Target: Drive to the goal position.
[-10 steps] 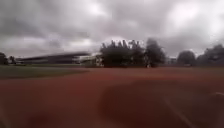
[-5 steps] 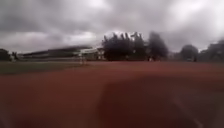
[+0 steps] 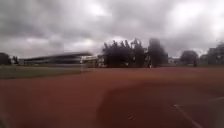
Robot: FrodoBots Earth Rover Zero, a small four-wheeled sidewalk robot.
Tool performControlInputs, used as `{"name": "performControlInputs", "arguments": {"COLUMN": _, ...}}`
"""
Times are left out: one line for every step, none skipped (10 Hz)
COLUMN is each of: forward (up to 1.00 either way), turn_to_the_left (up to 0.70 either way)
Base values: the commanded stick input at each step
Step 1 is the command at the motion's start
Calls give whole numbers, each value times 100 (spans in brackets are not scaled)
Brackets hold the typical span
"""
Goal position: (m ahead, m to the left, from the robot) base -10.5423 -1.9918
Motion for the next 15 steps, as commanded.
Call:
{"name": "performControlInputs", "arguments": {"forward": 70, "turn_to_the_left": 0}}
{"name": "performControlInputs", "arguments": {"forward": 70, "turn_to_the_left": 0}}
{"name": "performControlInputs", "arguments": {"forward": 70, "turn_to_the_left": 0}}
{"name": "performControlInputs", "arguments": {"forward": 70, "turn_to_the_left": 0}}
{"name": "performControlInputs", "arguments": {"forward": 70, "turn_to_the_left": 0}}
{"name": "performControlInputs", "arguments": {"forward": 70, "turn_to_the_left": 0}}
{"name": "performControlInputs", "arguments": {"forward": 70, "turn_to_the_left": 0}}
{"name": "performControlInputs", "arguments": {"forward": 70, "turn_to_the_left": 0}}
{"name": "performControlInputs", "arguments": {"forward": 70, "turn_to_the_left": 0}}
{"name": "performControlInputs", "arguments": {"forward": 70, "turn_to_the_left": 0}}
{"name": "performControlInputs", "arguments": {"forward": 70, "turn_to_the_left": 0}}
{"name": "performControlInputs", "arguments": {"forward": 70, "turn_to_the_left": 0}}
{"name": "performControlInputs", "arguments": {"forward": 70, "turn_to_the_left": 0}}
{"name": "performControlInputs", "arguments": {"forward": 70, "turn_to_the_left": 0}}
{"name": "performControlInputs", "arguments": {"forward": 70, "turn_to_the_left": 0}}
